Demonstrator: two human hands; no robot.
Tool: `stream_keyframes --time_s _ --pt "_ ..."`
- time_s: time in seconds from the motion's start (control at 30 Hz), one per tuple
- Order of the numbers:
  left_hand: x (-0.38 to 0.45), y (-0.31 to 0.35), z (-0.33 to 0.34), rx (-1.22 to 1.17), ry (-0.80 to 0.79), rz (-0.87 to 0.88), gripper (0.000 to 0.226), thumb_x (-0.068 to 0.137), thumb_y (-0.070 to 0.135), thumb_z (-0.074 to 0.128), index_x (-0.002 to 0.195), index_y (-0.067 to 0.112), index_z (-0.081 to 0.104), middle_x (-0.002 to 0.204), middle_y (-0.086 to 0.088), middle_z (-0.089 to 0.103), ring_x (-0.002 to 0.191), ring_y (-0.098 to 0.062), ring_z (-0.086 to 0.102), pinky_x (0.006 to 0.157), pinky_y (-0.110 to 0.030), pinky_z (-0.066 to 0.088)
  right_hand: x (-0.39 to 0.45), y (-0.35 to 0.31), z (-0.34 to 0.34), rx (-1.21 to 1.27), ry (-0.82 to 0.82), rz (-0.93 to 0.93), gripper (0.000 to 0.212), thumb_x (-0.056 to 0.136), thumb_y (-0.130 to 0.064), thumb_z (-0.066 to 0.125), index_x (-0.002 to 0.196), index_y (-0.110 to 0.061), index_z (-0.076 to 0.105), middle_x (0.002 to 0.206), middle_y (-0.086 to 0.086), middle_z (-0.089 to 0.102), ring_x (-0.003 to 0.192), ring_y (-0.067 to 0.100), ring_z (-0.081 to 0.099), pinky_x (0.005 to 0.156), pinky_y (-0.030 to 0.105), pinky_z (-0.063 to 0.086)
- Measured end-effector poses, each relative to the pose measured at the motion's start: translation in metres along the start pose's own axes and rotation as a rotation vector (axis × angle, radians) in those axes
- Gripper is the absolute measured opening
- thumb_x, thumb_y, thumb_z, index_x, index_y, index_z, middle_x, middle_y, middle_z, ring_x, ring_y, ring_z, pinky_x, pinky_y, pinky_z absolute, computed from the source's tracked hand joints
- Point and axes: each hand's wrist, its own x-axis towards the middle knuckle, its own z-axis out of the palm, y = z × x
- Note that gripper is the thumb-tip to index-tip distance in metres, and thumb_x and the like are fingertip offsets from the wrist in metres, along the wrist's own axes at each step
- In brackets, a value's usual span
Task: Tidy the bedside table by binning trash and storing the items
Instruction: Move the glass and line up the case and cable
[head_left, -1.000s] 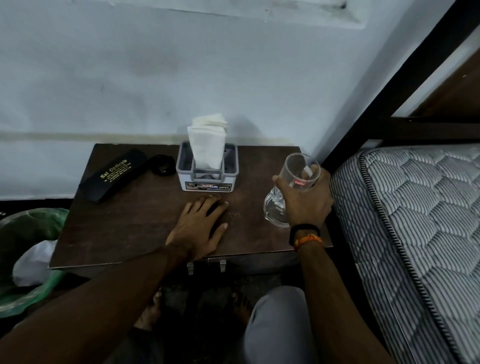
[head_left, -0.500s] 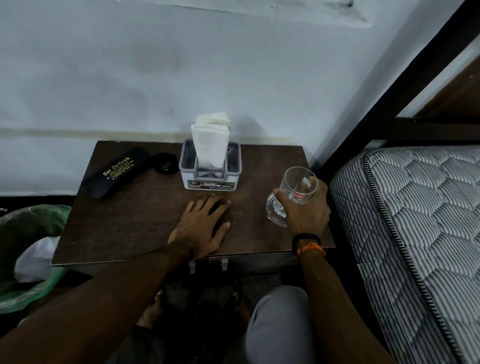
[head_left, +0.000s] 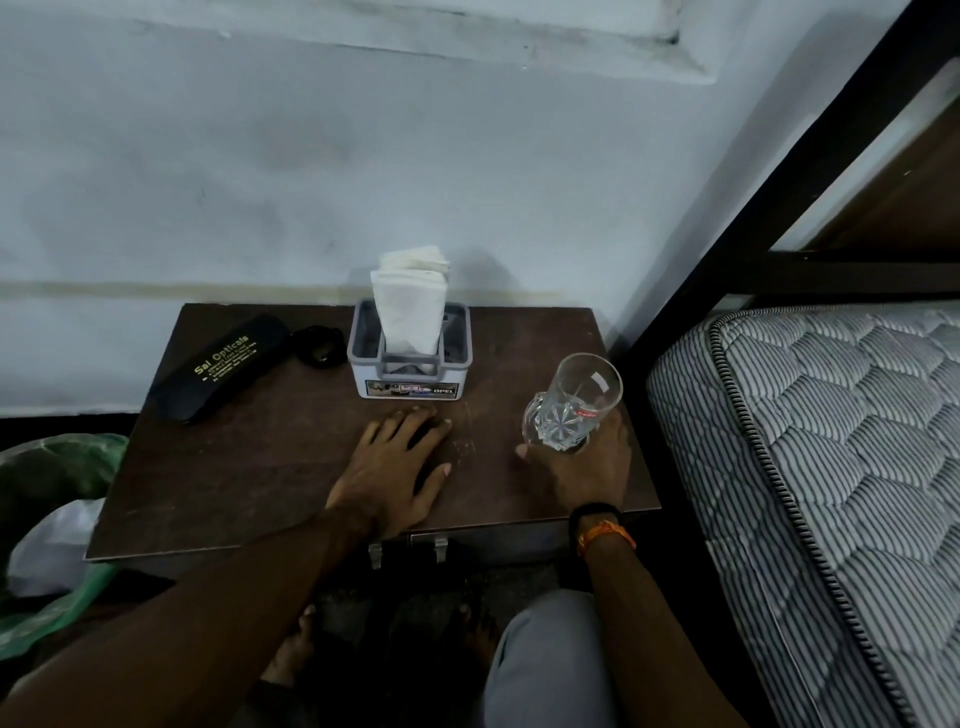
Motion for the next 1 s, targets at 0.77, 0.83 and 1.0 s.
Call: stream_keyframes --time_s 0.77,0.83,1.0 --pt "0.011 0.006 -0.006 -0.022 -0.018 0.002 0.057 0.097 0.055 0.031 0.149 0.031 0.039 0.156 0.002 0.037 0.140 -0.025 0.037 0.112 -0.046 0.033 0.084 -0.032 0.031 0.101 0.025 0.079 0.102 0.049 -0.033 0.093 0.139 -0.017 0.047 0.138 0.005 0.055 0.127 0.027 0.054 0.108 0.047 0.045" --pt "0.011 0.007 -0.006 -0.020 -0.011 -0.001 0.057 0.097 0.055 0.032 0.148 0.031 0.040 0.155 0.002 0.038 0.140 -0.025 0.038 0.112 -0.046 0.033 0.089 -0.035 0.034 0.150 0.040 0.100 0.100 0.048 -0.030 0.093 0.137 -0.018 0.049 0.137 0.004 0.057 0.126 0.026 0.056 0.107 0.046 0.046" --pt "0.011 0.006 -0.007 -0.016 -0.008 0.000 0.056 0.097 0.054 0.034 0.147 0.030 0.041 0.154 0.001 0.039 0.138 -0.026 0.040 0.110 -0.047 0.035 0.102 -0.041 0.039 0.215 0.036 0.124 0.093 0.046 -0.026 0.088 0.132 -0.019 0.053 0.131 0.003 0.062 0.121 0.026 0.059 0.106 0.045 0.047"
